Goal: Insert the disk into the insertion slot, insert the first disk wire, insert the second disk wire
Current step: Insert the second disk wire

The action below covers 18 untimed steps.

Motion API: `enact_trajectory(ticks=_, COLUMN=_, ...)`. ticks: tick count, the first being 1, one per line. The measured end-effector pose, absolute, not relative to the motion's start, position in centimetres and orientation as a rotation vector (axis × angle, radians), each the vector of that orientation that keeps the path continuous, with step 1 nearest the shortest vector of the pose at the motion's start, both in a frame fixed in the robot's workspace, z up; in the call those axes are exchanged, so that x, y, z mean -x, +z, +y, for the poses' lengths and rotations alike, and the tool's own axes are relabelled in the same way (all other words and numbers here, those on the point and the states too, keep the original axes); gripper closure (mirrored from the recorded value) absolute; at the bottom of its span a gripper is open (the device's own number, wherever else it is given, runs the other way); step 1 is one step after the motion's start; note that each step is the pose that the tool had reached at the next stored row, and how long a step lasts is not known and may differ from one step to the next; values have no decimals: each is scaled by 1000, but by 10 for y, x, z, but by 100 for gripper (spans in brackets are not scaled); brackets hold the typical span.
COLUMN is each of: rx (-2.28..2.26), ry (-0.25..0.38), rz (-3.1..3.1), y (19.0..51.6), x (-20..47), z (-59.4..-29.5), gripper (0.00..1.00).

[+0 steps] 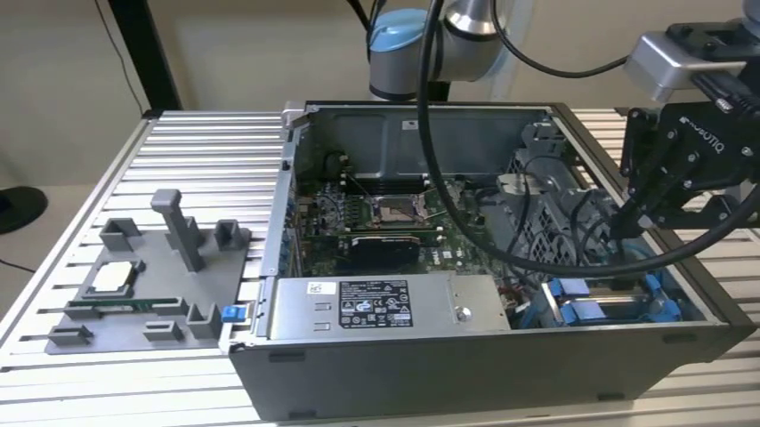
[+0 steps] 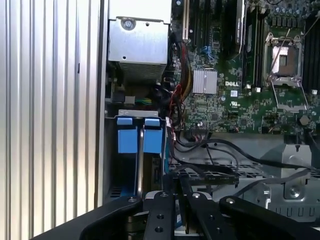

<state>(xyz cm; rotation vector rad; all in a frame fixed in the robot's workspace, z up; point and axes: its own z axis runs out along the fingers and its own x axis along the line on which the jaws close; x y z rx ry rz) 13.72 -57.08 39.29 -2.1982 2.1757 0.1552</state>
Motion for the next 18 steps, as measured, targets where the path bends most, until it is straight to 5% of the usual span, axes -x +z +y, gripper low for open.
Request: enact_trajectory(ticks=18, rx=2192, ry=141, rz=2168, y=375, x=-137, z=-571, gripper=100)
